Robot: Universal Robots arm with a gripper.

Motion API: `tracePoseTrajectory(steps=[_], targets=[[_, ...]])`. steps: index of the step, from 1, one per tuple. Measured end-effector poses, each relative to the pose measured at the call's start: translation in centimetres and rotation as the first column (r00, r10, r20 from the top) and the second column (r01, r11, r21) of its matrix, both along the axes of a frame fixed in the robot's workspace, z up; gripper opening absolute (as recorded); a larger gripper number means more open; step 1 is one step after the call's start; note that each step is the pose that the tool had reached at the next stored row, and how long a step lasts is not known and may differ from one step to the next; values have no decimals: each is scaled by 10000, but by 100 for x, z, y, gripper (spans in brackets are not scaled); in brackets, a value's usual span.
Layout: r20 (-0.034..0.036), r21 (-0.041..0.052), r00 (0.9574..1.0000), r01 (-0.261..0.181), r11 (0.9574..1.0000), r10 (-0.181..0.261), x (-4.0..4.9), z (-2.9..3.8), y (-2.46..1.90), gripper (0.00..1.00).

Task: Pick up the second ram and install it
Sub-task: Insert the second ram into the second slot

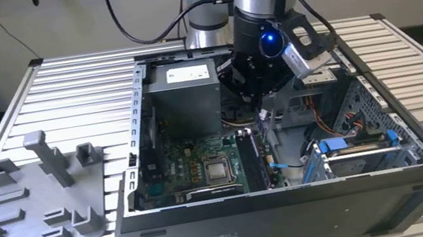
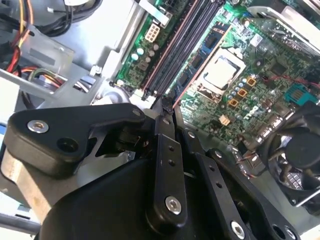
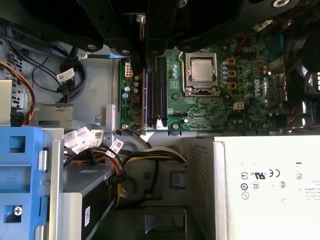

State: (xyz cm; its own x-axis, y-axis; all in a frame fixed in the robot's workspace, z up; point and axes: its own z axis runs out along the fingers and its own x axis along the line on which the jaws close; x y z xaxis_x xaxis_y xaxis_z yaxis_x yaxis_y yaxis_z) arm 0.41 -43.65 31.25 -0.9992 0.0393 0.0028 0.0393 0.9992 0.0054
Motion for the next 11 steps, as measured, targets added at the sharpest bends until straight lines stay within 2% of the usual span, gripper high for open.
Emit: tracePoseTrajectory(steps=[11], targets=[[-21,0,10000,-3,10000,3,-11,-151,-34,14]])
